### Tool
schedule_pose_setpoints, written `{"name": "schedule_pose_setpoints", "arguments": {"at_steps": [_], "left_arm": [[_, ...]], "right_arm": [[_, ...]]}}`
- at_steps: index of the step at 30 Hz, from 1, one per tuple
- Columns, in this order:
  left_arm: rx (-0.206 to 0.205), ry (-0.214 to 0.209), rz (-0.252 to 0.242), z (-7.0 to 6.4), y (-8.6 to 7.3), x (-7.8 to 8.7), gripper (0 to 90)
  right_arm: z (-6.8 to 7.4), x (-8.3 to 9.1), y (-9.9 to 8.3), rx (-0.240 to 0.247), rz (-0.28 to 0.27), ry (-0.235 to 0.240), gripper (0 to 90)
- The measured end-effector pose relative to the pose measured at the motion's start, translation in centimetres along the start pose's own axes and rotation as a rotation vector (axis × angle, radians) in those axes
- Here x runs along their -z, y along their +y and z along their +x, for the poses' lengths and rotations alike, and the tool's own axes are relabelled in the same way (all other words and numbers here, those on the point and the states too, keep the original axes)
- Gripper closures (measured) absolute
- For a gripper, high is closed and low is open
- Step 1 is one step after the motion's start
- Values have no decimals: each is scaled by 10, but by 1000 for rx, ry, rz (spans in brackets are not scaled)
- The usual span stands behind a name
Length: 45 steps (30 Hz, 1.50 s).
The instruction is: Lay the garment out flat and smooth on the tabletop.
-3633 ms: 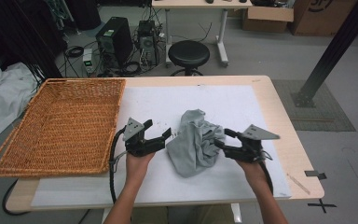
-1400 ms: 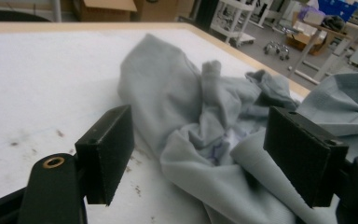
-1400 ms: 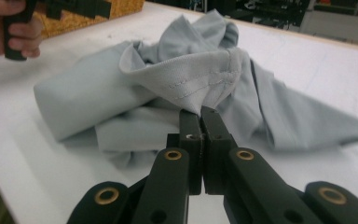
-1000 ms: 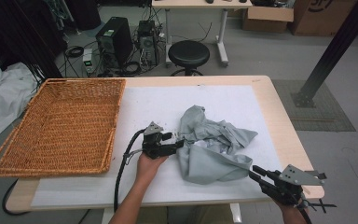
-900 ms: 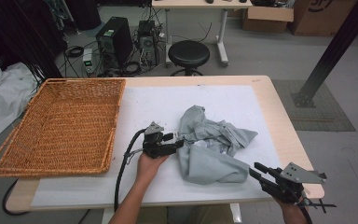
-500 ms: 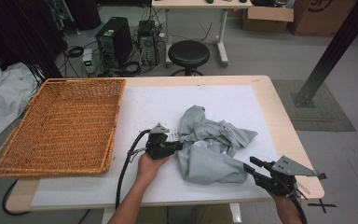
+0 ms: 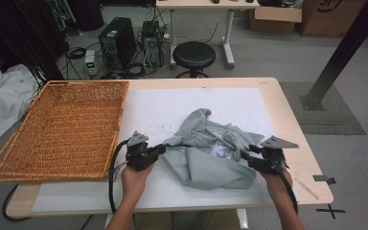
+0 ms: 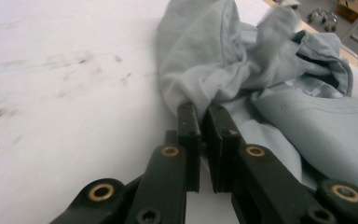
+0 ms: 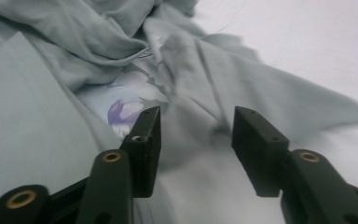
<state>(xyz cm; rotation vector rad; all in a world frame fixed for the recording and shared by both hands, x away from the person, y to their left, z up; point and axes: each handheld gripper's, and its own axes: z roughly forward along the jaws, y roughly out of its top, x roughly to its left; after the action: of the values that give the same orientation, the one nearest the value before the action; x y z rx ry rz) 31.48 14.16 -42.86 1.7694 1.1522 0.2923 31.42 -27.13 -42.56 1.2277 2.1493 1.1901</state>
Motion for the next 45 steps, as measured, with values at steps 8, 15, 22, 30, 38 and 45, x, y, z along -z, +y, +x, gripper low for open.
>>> {"name": "schedule_pose_setpoints", "arguments": {"at_steps": [8,15,22,30,38,45], "left_arm": [[20,34,-23,3,-12,19,855],[34,78,-28,7,-12,22,855],[32,74,-18,6,-14,15,852],[59,69,-30,12,-13,14,850],[91,51,-15,14,-17,15,782],[97,21,-20,11,-22,26,588]], "right_arm": [[11,-78,45,173,258,-76,841],[-4,-111,85,143,73,-207,821],[0,-71,77,88,-15,55,523],[25,-66,33,250,143,226,656],[36,-11,17,336,8,408,880],[64,27,-31,533,103,550,878]]}}
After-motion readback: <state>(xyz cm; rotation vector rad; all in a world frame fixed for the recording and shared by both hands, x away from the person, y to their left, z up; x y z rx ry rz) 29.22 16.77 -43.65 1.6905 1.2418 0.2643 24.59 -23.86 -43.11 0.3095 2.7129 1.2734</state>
